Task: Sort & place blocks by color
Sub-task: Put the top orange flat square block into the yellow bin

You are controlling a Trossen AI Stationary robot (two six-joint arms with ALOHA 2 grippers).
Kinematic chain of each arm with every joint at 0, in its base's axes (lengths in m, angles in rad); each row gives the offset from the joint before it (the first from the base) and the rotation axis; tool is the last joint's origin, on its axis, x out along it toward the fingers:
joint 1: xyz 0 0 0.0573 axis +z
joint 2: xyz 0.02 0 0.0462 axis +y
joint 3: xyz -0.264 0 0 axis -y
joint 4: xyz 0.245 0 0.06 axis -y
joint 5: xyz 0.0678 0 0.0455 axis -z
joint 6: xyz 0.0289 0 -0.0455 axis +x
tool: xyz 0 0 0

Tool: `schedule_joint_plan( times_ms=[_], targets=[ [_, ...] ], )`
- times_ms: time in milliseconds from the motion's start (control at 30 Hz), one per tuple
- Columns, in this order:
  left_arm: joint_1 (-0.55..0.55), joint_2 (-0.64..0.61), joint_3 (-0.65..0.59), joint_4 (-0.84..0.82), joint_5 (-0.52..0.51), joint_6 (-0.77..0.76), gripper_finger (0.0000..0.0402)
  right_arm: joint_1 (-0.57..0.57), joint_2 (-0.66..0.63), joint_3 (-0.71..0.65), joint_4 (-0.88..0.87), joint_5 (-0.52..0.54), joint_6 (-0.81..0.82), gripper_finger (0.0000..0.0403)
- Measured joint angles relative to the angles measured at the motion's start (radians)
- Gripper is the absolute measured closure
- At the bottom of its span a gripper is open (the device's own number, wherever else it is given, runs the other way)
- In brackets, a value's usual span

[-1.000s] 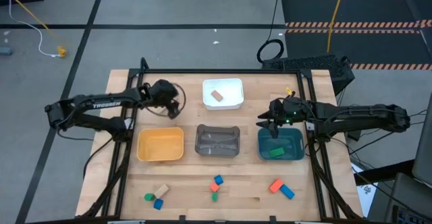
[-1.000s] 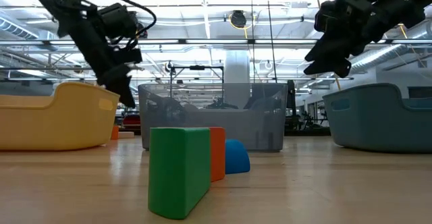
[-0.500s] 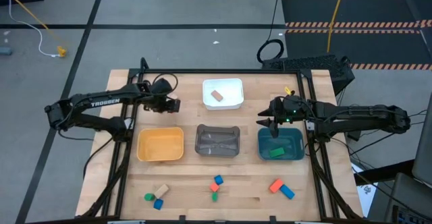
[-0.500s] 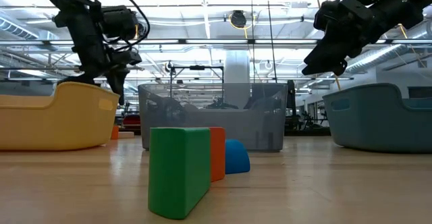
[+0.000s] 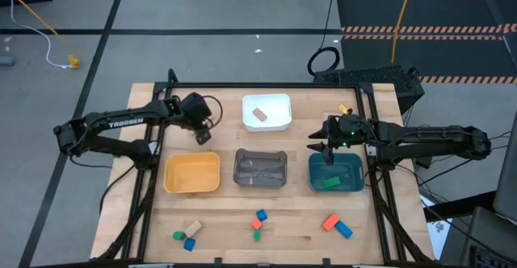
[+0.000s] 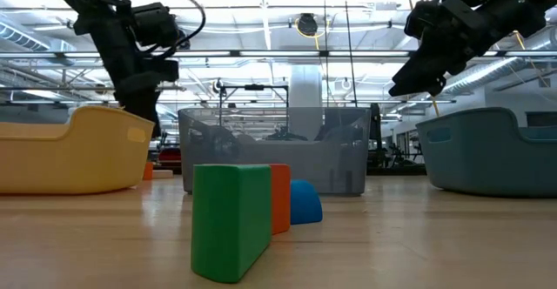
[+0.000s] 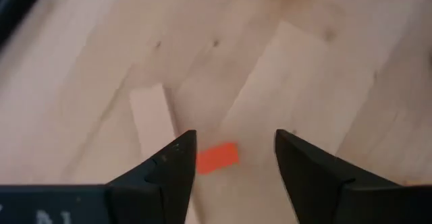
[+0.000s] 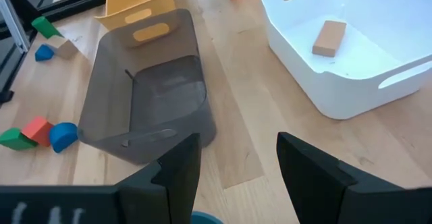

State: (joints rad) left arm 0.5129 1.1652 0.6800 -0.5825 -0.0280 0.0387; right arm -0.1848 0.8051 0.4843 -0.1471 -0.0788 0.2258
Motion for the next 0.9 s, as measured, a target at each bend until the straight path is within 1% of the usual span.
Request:
schedule_joint_plan(
  times_ms=[100,167,367,467,667,767,900],
  targets=[
    [0.000,0.000,0.000,0.000,0.000,0.188,0.0202,0.000,0.000,0.000,0.000,0.000,-0.033,0.0218],
    [0.000,0.002,0.000,0.000,-0.001,0.267,0.0202,0.000,0.000,0.000,0.000,0.000,-0.053,0.0218],
    [0.004,0.020,0.000,-0.034,-0.004,0.395,0.0202,0.000,0.000,0.000,0.000,0.000,-0.120,0.0218],
    [0.002,0.040,0.000,-0.055,-0.031,0.480,0.0202,0.000,0.000,0.000,0.004,0.004,-0.140,0.0218],
    [0.002,0.132,0.001,-0.055,-0.054,0.663,0.0202,0.000,0.000,0.000,0.013,0.005,-0.141,0.0218],
    [0.000,0.175,0.001,-0.047,-0.065,0.715,0.0202,0.000,0.000,0.000,0.019,0.010,-0.128,0.0218],
    [-0.011,0.205,0.000,0.003,-0.110,0.756,0.0202,0.000,0.000,0.000,0.018,0.062,-0.126,0.0218]
  ],
)
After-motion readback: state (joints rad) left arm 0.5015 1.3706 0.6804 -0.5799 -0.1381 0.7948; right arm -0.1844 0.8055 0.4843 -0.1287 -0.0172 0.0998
